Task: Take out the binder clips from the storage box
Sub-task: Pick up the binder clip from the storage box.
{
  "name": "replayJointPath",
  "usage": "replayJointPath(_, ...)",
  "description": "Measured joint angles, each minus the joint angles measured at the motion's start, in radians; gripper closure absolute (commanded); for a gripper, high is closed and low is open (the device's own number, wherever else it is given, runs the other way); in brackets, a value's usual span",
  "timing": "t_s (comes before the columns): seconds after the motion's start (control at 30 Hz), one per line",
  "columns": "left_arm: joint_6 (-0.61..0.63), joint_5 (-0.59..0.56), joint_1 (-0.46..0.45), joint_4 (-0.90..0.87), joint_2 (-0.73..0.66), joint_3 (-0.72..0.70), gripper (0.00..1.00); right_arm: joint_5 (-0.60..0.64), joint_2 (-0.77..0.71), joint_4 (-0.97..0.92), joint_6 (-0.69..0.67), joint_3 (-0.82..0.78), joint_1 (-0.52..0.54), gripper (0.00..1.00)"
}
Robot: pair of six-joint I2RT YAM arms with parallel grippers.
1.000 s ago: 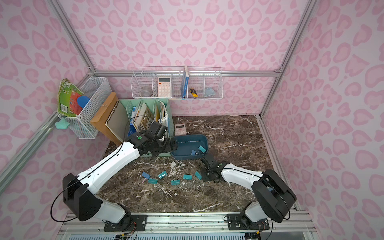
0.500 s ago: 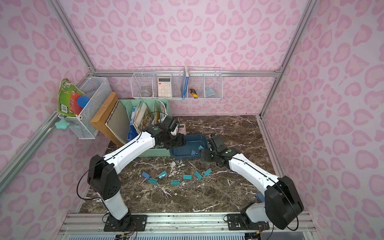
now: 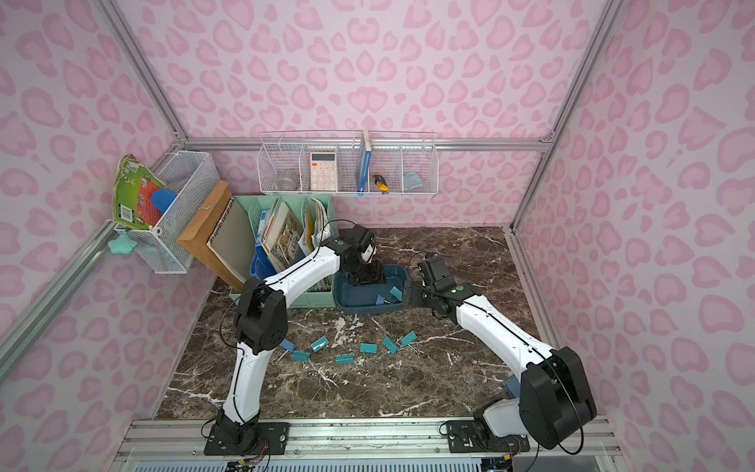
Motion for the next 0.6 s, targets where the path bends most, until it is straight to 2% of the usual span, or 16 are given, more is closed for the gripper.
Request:
replayJointPath(0.33, 0.108, 0.099, -0.013, -0.016, 0.116, 0.063, 0.38, -0.025, 0.032, -0.003, -0.006, 0.022, -0.020, 0.00)
replayJointPath(0.6, 0.159, 0.069, -0.046, -0.024, 0.167, 0.105, 0.37, -0.037, 0.048, -0.006, -0.007, 0.032, -0.025, 0.00)
